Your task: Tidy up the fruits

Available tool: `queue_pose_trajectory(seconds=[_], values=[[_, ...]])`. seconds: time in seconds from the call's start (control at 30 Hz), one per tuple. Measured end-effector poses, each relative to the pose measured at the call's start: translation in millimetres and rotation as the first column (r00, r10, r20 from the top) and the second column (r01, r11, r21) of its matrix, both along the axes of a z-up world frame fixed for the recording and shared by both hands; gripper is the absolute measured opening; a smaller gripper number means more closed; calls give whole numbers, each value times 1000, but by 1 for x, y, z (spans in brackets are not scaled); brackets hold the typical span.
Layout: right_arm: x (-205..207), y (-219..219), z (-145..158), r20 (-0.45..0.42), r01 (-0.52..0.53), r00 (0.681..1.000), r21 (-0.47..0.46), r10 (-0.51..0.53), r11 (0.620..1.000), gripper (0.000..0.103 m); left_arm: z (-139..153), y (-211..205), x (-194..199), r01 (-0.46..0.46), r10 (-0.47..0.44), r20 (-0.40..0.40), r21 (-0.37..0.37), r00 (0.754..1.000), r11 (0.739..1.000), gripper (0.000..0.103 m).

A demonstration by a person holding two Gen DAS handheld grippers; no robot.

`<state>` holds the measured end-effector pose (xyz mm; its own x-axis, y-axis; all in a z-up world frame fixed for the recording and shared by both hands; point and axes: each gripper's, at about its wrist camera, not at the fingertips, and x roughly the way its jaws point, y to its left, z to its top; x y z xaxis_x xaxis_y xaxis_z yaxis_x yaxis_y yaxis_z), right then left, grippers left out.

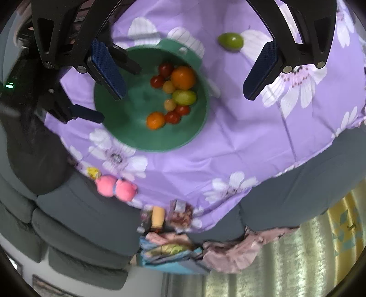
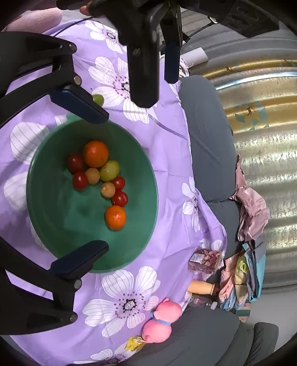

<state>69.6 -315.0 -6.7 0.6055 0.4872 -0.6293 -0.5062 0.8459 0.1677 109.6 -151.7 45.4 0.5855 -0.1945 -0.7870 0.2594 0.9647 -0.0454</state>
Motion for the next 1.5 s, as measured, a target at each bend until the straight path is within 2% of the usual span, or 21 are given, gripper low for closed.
queue_pose_trajectory(seconds=[0.1,0.17,0.23,0.3,0.43,0.5,0.6,0.7,0.8,0.87,0.93,1.0,1.03,1.17,1.2,1.23,1.3,1.33,1.4,1.5], values=[[-24,26,7,55,-170,984,-5,170,985,102,-15,23,-3,-60,61,-14,40,998,997,102],[-29,40,3,29,-244,969,17,244,970,102,-32,54,-5,-127,127,-75,13,989,992,102],[-34,62,-8,-21,-335,942,32,336,942,99,-47,83,-9,-191,188,-119,-20,975,981,102],[-41,86,-18,-43,-387,921,-20,386,922,88,-63,108,-15,-230,217,-159,-71,963,971,102],[-48,127,-34,-74,-450,893,-97,444,888,69,-87,127,-25,-220,184,-212,-164,960,962,102],[-44,143,-43,-108,-458,888,-117,447,881,62,-94,134,-27,-219,175,-218,-199,960,955,101],[-35,166,-56,-127,-437,899,-191,420,879,56,-102,146,-27,-224,170,-227,-238,959,945,102],[-29,183,-63,-125,-405,914,-272,386,873,58,-109,153,-29,-208,149,-234,-253,961,945,102],[-21,197,-71,-115,-377,926,-369,360,850,60,-114,159,-27,-179,109,-238,-296,965,938,101],[-18,200,-72,-118,-365,930,-403,348,839,61,-120,162,-24,-178,109,-249,-277,962,944,101],[-17,203,-74,-126,-368,928,-437,350,821,61,-125,161,-21,-157,83,-265,-271,961,950,101],[-20,207,-78,-154,-401,913,-497,377,769,67,-128,161,-21,-141,77,-263,-234,962,962,101],[-19,208,-79,-154,-394,916,-517,370,760,66,-128,164,-21,-141,82,-258,-219,963,965,101],[-13,214,-80,-203,-422,904,-562,377,711,62,-128,185,-25,-167,99,-253,-261,962,951,101],[-11,217,-79,-221,-445,893,-558,392,700,40,-129,189,-27,-180,113,-255,-256,960,950,101],[-11,221,-80,-244,-472,880,-548,407,691,35,-130,192,-29,-186,119,-258,-252,959,950,101],[-16,227,-77,-252,-496,865,-572,435,654,34,-130,196,-32,-189,119,-261,-266,958,945,101],[-17,228,-75,-262,-507,858,-560,441,655,34,-129,196,-33,-186,114,-259,-274,959,943,101],[-23,226,-72,-284,-529,848,-505,447,682,34,-128,195,-37,-160,85,-253,-290,964,943,101],[-35,214,-68,-304,-536,842,-395,444,746,35,-128,189,-43,-122,42,-254,-311,966,943,101]])
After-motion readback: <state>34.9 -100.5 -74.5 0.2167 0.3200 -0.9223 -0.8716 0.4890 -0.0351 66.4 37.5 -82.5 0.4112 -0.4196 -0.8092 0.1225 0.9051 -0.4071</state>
